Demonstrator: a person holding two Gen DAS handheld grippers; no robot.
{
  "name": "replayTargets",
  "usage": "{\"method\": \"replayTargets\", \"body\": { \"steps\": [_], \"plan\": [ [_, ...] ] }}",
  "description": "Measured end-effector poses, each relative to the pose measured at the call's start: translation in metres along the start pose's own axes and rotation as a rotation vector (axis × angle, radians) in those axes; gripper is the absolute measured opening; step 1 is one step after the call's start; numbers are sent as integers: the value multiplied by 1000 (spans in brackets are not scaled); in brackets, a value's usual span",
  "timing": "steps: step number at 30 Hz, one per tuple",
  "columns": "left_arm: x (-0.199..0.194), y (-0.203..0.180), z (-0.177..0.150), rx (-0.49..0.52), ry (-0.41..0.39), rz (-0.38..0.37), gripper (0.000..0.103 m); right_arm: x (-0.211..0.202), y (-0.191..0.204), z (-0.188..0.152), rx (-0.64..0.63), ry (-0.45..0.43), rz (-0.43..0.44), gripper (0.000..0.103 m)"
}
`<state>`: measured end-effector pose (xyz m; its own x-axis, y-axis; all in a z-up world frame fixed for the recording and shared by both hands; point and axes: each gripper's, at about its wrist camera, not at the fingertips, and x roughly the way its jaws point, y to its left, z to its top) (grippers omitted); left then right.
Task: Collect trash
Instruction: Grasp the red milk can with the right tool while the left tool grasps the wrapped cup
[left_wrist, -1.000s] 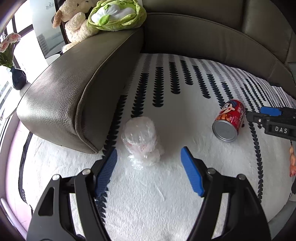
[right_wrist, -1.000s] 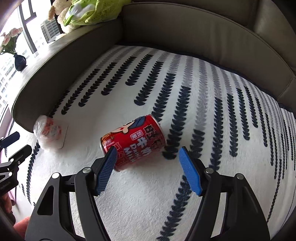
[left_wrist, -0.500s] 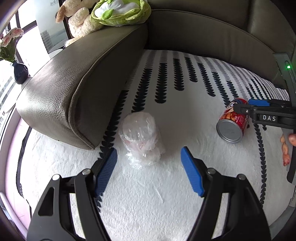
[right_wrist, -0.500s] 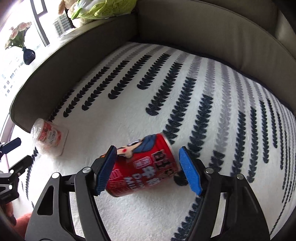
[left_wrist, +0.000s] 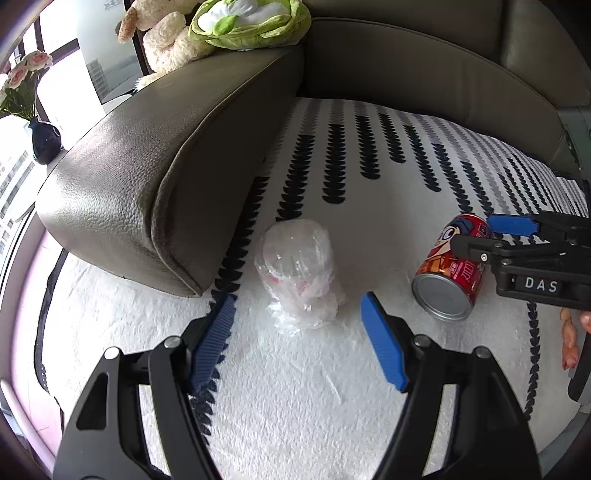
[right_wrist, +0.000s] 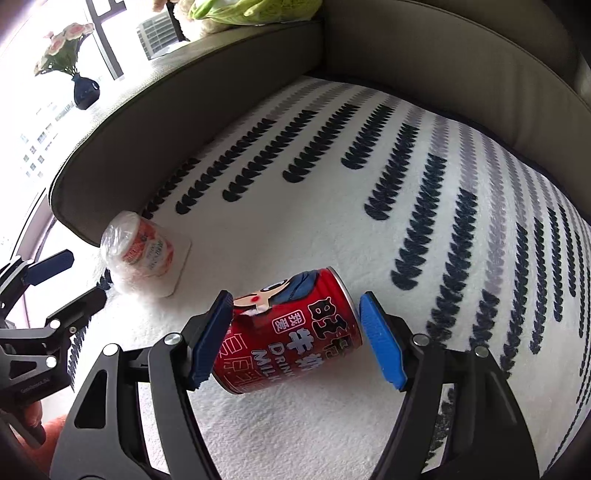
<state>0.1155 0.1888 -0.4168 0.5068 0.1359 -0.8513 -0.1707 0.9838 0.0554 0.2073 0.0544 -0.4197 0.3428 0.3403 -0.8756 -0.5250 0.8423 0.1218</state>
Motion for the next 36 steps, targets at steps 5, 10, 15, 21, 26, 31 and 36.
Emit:
{"method": "replayTargets", "body": {
  "steps": [5,10,15,21,26,31,36],
  "plan": [
    [16,-4,2,11,-4,1,71,1,6,5,-19,-4,4,69],
    [43,-9,4,33,1,11,71,1,7,5,-26,-3,2,69],
    [65,-11,8,52,4,38,71,1,7,3,-27,8,-4,69],
    [73,-9,11,60,6,17,49,2,8,0,-46,19,7,78],
    [71,-8,12,58,6,10,48,4,17,-5,-117,37,5,87],
    [69,-10,14,53,-3,1,48,5,22,-6,-184,53,7,90],
    [67,-12,14,57,-11,-9,47,8,24,-7,-213,68,32,91]
  ]
}}
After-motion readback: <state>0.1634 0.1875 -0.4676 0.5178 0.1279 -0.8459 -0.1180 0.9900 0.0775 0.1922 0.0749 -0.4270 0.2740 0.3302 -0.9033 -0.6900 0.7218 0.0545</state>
